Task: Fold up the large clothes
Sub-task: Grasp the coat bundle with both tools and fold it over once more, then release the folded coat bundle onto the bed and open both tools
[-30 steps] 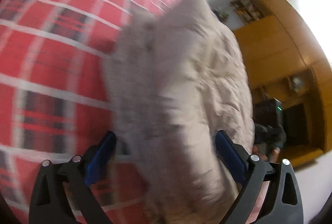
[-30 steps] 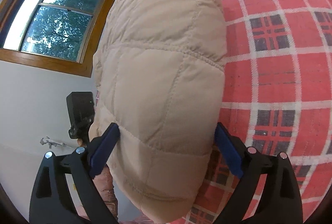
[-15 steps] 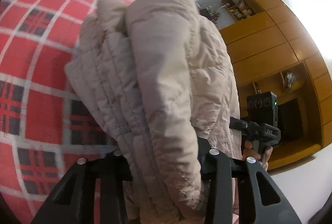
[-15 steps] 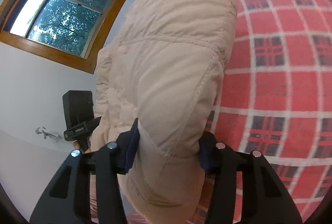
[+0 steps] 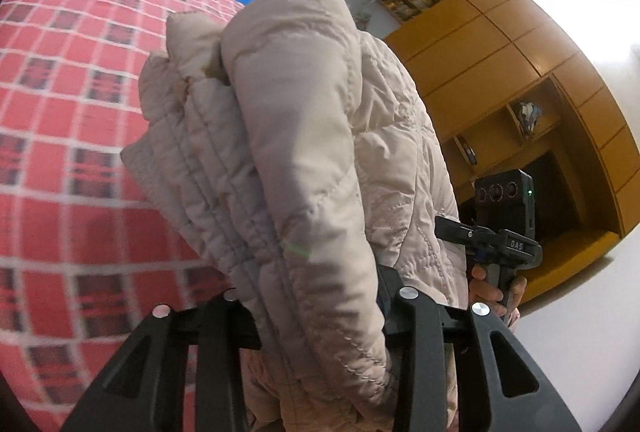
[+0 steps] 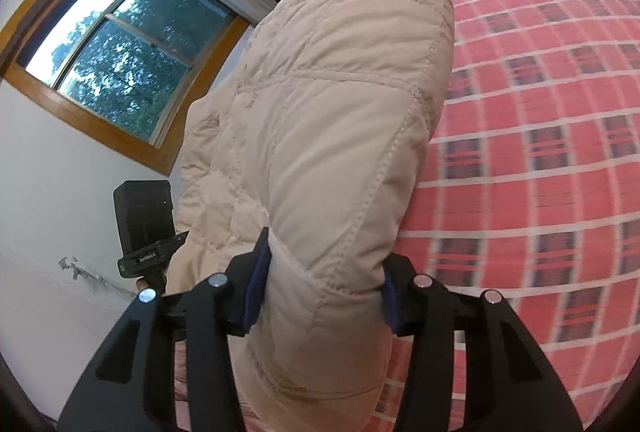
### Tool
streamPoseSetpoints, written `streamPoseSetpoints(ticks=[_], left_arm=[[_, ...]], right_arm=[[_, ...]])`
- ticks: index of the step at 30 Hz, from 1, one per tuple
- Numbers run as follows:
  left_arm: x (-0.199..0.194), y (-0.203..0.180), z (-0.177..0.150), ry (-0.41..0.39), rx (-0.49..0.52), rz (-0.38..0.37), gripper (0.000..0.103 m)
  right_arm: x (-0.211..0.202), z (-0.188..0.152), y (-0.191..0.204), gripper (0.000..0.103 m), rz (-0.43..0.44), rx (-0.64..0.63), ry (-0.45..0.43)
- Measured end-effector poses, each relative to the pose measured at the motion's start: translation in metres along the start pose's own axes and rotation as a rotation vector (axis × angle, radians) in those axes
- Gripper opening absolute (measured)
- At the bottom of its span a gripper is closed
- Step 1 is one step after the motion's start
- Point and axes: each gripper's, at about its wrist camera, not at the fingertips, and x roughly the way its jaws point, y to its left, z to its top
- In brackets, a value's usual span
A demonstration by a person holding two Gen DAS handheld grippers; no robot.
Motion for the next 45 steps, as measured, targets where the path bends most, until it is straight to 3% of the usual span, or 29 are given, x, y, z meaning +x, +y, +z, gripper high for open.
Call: streamPoseSetpoints(ticks=[12, 25, 30, 34, 37, 41, 43, 45], left_arm=[[0.056, 0.025, -0.018, 0.020, -0.035, 0.038, 0.037], [0.063, 0.022, -0.017, 0.019, 0.003, 0.062, 0.043], [0.063, 0.013, -0.015, 0.020, -0.026, 0.100, 0.055], [0.049, 0.005, -0.016, 0.000, -0.041, 0.141, 0.066], [0.027, -0.006, -0.019, -0.046, -0.053, 0.220, 0.082], [-0.003, -0.033, -0.028, -0.136, -0.039, 0.404, 0.086], [-0.012, -0.051, -0.037, -0.174, -0.017, 0.512, 0.086], [-0.015, -0.065, -0.046, -0.191, 0.003, 0.572, 0.087]], right_arm=[[0.018, -0.006, -0.083, 0.047, 0.013, 0.095, 0.042], [0.032, -0.006, -0.110, 0.055, 0.072, 0.129, 0.037], [0.024, -0.006, -0.099, 0.063, 0.054, 0.137, 0.034], [0.010, -0.011, -0.087, 0.078, -0.018, 0.116, 0.004], [-0.009, -0.020, -0.070, 0.089, -0.094, 0.081, -0.041], [-0.029, -0.040, -0.040, 0.094, -0.296, 0.026, -0.092], [-0.033, -0.053, -0.029, 0.095, -0.365, 0.000, -0.098], [-0.035, -0.066, -0.020, 0.095, -0.391, -0.011, -0.100]])
